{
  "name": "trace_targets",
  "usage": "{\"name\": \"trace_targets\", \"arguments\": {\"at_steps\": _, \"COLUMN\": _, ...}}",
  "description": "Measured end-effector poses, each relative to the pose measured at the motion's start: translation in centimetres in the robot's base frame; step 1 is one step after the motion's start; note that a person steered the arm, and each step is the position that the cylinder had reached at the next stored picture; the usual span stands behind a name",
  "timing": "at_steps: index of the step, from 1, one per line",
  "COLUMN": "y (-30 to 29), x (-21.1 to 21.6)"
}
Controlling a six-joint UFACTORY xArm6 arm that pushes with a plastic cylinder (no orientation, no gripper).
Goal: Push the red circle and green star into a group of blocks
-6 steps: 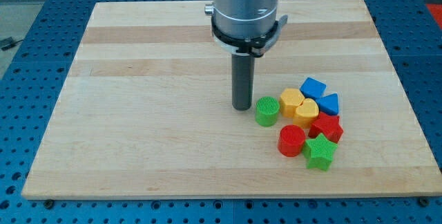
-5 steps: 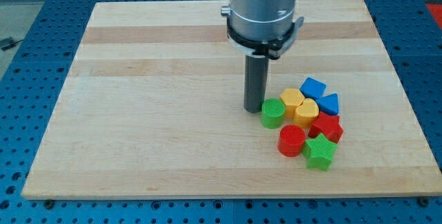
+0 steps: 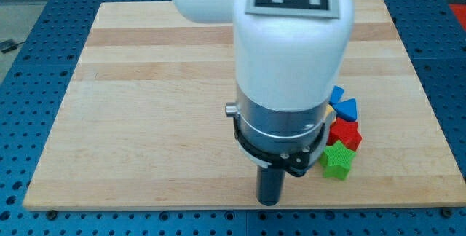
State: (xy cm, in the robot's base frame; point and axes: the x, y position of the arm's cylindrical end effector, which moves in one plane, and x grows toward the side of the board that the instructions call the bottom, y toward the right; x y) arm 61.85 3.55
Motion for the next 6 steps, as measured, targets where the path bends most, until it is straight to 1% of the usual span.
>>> {"name": "trace_targets", "arguments": {"at_steps": 3, "y": 4.1, "x": -3.1}}
{"name": "trace_targets", "arguments": {"at_steps": 4, "y": 4.1, "x": -4.0}}
{"name": "trace_targets", "arguments": {"at_steps": 6, "y": 4.1, "x": -3.7}}
